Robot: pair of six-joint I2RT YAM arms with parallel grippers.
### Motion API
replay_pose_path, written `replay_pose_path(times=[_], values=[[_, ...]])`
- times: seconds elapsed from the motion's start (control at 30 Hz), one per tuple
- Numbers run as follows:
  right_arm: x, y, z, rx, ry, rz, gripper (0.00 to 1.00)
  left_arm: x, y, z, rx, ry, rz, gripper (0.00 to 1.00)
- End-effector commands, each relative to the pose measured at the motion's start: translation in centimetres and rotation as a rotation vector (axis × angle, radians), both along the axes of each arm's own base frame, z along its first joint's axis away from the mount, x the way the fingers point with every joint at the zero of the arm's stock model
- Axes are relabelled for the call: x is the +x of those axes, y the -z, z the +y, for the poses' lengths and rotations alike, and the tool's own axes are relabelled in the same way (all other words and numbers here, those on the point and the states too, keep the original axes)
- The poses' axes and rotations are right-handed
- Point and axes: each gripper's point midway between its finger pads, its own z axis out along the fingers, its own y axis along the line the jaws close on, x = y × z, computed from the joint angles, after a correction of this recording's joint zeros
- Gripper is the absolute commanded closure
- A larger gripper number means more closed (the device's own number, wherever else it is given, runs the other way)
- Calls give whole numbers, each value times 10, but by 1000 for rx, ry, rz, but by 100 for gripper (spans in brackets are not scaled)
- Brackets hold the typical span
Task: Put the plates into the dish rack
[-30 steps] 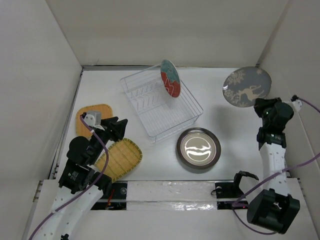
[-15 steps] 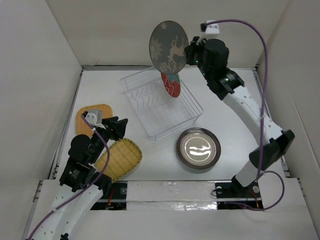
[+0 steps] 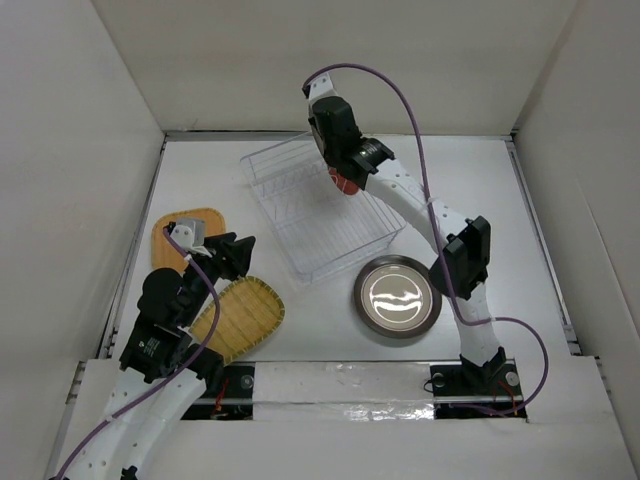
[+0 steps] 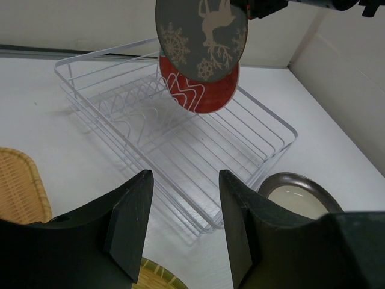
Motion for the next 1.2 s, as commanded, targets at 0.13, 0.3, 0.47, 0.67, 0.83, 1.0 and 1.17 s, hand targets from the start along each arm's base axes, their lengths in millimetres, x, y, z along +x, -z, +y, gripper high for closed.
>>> replay_pose_path(times=[0.13,0.3,0.47,0.67,0.83,1.0,1.17], values=[[-8,-72,-8,32,108,-244,100,3,-8,-1,-9,-5,-28,55],[-5,-28,-1,-27,115,-189,100,4,-8,-1,-9,-4,-27,55],[-5,1,7,-3,85,-133,100,5,-5,-1,-5,-5,-19,55],[-3,33,11,132,30,-35,100,5,-5,-1,-4,-5,-17,55],[-4,57,8,332,14,68,98,6,-4,-2,-4,-5,-12,55],[-8,47,-12,432,28,84,47,6,-3,-3,-2,-1,-8,55],[-31,8,-26,551,-80,68,22,5,-4,-4,-4,7,-9,55]])
